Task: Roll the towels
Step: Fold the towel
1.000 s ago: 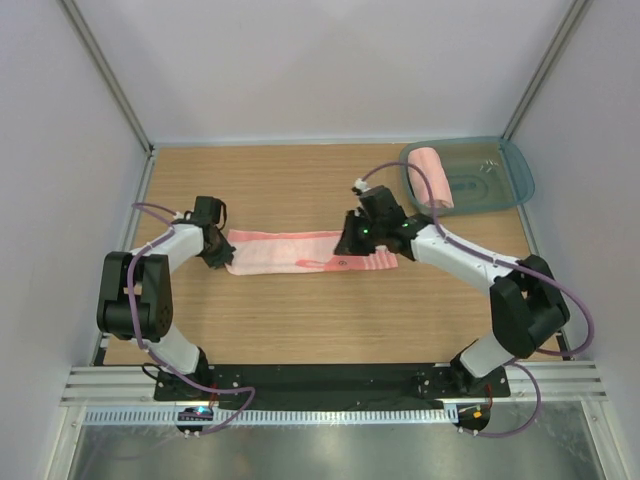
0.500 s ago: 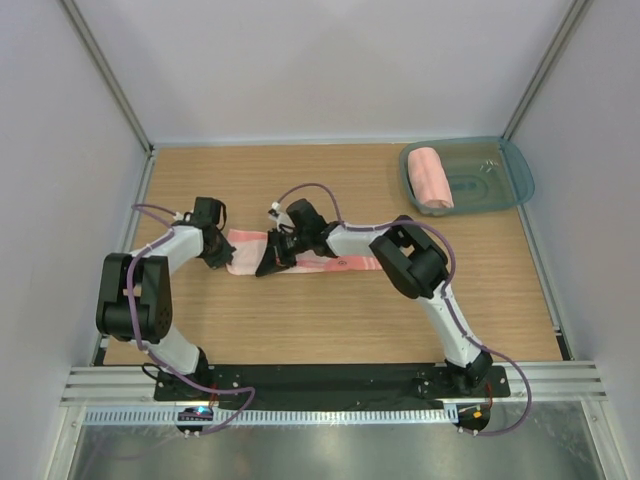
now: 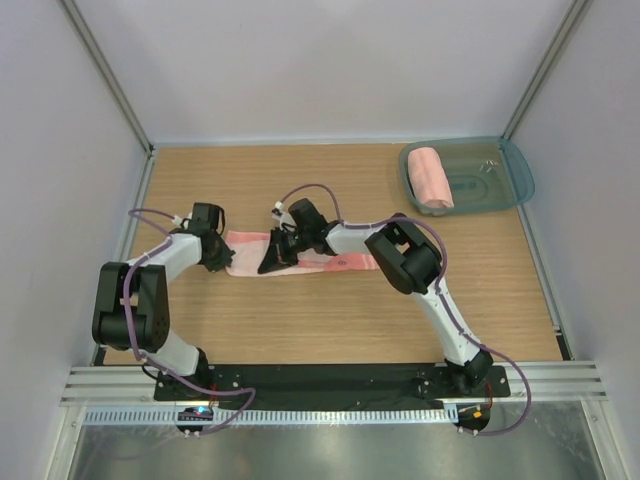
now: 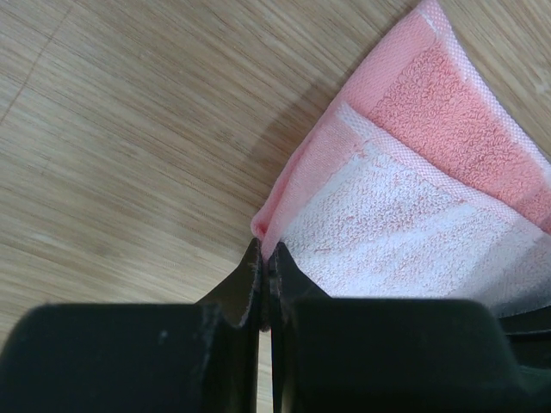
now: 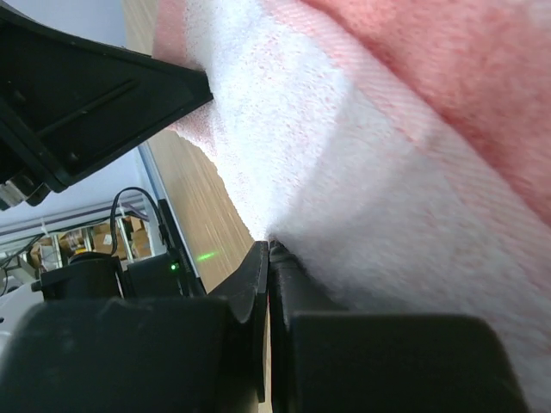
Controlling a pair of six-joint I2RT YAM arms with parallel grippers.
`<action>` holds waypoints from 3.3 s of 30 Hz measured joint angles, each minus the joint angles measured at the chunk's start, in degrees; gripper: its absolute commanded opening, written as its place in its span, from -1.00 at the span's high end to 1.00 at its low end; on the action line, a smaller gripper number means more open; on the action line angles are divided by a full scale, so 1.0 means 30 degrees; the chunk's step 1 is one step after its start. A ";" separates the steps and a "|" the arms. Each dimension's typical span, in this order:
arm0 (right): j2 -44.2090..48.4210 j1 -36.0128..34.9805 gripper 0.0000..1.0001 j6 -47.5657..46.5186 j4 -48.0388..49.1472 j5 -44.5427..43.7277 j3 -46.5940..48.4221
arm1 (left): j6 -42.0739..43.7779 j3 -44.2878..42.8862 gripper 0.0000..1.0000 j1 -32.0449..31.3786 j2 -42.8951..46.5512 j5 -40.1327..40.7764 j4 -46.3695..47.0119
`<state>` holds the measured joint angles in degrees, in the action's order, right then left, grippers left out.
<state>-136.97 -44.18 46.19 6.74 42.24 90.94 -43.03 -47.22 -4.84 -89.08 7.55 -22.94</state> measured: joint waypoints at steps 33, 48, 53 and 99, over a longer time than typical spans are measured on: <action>0.4335 0.6076 0.98 0.1902 0.7949 0.4408 -1.1679 | 0.0743 -0.0583 1.00 0.0036 -0.0415 0.0852 -0.0342; 0.8619 0.9573 0.98 -0.0379 0.4255 0.1763 -1.5161 | 0.1093 -0.1086 1.00 0.0532 -0.0699 0.1450 -0.0495; 0.9304 1.0834 0.98 -0.0699 0.2856 0.1027 -1.5650 | 0.1100 -0.1093 0.99 0.0641 -0.0889 0.1552 -0.0510; 1.3427 1.1052 0.22 -0.2397 -0.2776 -0.8029 -1.4834 | 0.5537 -0.5144 -0.72 0.0685 0.7380 0.1494 -0.8094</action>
<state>-96.68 -11.03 39.00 -1.58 18.15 46.44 -26.41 -62.65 -2.79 -66.94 12.03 -47.22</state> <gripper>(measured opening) 0.409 0.861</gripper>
